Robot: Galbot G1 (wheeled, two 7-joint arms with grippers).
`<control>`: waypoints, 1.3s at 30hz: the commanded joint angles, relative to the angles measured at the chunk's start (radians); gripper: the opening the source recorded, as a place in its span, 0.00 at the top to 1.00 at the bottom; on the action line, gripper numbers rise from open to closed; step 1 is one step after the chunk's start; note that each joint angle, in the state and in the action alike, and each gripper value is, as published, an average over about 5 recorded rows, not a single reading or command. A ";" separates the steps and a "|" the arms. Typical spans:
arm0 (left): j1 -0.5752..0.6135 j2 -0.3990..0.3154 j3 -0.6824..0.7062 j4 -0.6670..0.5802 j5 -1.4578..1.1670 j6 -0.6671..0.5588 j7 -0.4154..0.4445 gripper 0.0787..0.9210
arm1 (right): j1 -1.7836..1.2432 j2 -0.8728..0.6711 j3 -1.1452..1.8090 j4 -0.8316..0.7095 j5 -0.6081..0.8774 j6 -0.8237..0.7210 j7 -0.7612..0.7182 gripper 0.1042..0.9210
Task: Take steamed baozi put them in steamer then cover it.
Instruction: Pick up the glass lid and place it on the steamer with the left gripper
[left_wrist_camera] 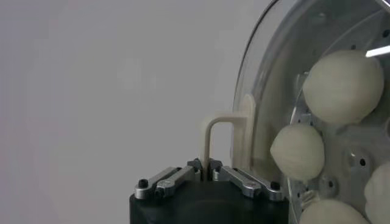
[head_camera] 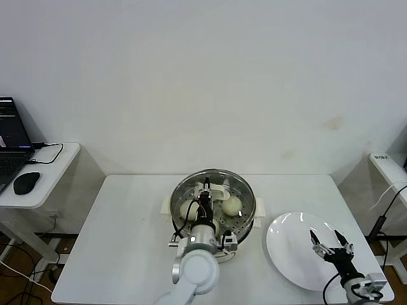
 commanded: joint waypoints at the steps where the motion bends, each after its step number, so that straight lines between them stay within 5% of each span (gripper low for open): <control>1: 0.009 -0.001 0.009 0.007 0.013 -0.001 0.003 0.93 | 0.002 0.001 -0.001 -0.010 -0.002 0.004 -0.001 0.12; 33: 0.006 0.014 0.018 0.030 0.027 -0.035 -0.028 0.93 | 0.006 0.004 0.000 -0.018 0.000 0.013 -0.004 0.12; 39: 0.008 0.022 0.022 -0.005 0.018 -0.037 -0.016 0.78 | 0.003 0.004 0.001 -0.021 0.000 0.016 -0.005 0.12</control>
